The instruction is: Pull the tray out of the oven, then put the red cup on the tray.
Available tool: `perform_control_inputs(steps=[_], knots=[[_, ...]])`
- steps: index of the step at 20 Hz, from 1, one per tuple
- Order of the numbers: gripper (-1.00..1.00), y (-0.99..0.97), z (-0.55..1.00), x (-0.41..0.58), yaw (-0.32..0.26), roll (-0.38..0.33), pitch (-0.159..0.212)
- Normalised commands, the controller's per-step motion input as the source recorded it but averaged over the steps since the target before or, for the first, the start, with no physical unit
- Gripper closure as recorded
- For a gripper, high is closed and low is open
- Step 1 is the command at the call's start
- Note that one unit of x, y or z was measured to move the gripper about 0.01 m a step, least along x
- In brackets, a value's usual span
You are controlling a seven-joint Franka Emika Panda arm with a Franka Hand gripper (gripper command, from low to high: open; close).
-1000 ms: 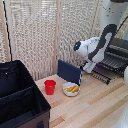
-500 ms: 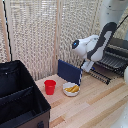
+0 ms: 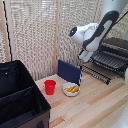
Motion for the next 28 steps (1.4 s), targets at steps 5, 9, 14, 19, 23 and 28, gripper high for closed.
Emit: perform_control_inputs(steps=[5,9,14,19,23,28], knots=[[-1.00,0.16,0.41,0.002,-0.278,0.119,-0.057],[-1.00,0.20,0.40,0.022,-0.258,0.138,-0.054],[-1.00,0.23,0.42,0.038,-0.247,0.130,-0.061],[-1.00,0.28,0.38,0.103,-0.215,0.165,-0.054],[-1.00,0.38,0.30,0.139,-0.177,0.226,-0.043],[-1.00,0.40,0.25,0.177,-0.158,0.247,-0.036]])
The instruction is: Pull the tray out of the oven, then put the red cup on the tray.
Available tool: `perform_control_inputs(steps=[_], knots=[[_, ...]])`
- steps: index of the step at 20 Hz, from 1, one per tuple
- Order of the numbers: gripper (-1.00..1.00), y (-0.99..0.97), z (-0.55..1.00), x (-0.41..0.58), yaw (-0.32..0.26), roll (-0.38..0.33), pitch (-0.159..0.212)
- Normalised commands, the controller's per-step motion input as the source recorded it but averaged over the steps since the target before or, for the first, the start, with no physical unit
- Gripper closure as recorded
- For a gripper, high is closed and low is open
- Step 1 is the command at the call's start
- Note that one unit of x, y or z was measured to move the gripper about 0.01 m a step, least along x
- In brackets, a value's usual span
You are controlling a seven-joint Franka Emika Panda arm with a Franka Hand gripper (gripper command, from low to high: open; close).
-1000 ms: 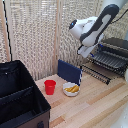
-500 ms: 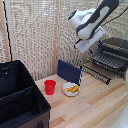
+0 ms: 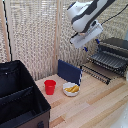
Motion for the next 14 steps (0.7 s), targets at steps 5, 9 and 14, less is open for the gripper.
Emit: perform_control_inputs(steps=[5,9,14], knots=[[-1.00,0.50,0.24,0.217,-0.115,0.261,-0.045],[-1.00,0.61,0.26,0.221,-0.074,0.259,-0.062],[-1.00,0.67,0.26,0.153,-0.059,0.250,-0.097]])
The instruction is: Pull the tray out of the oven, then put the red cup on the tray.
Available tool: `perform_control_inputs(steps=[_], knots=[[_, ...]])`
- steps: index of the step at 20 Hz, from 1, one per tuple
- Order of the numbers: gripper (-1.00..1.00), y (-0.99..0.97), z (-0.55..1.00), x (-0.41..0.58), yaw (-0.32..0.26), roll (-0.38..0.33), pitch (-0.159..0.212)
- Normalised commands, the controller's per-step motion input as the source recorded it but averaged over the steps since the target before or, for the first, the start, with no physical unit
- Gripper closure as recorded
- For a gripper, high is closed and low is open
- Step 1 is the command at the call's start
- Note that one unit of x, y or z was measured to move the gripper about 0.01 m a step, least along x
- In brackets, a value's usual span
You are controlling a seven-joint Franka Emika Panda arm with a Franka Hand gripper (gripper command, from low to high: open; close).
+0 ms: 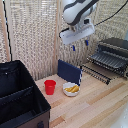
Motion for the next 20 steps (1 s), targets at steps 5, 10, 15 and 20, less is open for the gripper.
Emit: perform_control_inputs(steps=[5,10,15,20], knots=[[-1.00,0.74,0.12,0.103,-0.053,0.207,-0.116],[-1.00,0.77,0.02,0.088,-0.051,0.181,-0.114],[-1.00,0.82,-0.01,0.061,-0.040,0.138,-0.076],[-1.00,0.67,-0.10,0.001,-0.009,-0.005,0.023]])
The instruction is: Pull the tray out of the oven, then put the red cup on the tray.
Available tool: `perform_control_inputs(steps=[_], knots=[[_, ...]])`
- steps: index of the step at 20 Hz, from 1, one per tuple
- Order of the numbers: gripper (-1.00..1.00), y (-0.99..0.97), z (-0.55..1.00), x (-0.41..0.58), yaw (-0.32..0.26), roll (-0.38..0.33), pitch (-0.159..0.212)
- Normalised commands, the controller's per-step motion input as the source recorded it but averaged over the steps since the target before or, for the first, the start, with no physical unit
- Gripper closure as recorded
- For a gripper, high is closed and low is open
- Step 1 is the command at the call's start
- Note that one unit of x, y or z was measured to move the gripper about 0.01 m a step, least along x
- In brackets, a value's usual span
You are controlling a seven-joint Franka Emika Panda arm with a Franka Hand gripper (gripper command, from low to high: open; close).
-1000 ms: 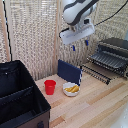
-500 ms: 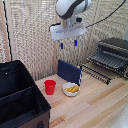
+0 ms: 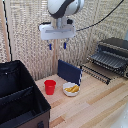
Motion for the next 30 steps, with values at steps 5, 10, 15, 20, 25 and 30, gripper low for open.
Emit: perform_control_inputs(steps=[5,10,15,20,25,30], knots=[[-1.00,0.34,-0.16,0.000,0.000,-0.074,0.108],[-1.00,0.06,-0.27,0.063,0.003,-0.096,0.042],[-1.00,0.05,-0.29,0.055,0.004,-0.104,0.008],[-1.00,0.02,-0.38,0.009,0.001,-0.078,0.001],[-1.00,0.00,-0.35,0.000,0.000,-0.038,0.036],[-1.00,-0.03,-0.34,-0.004,0.012,-0.011,0.060]])
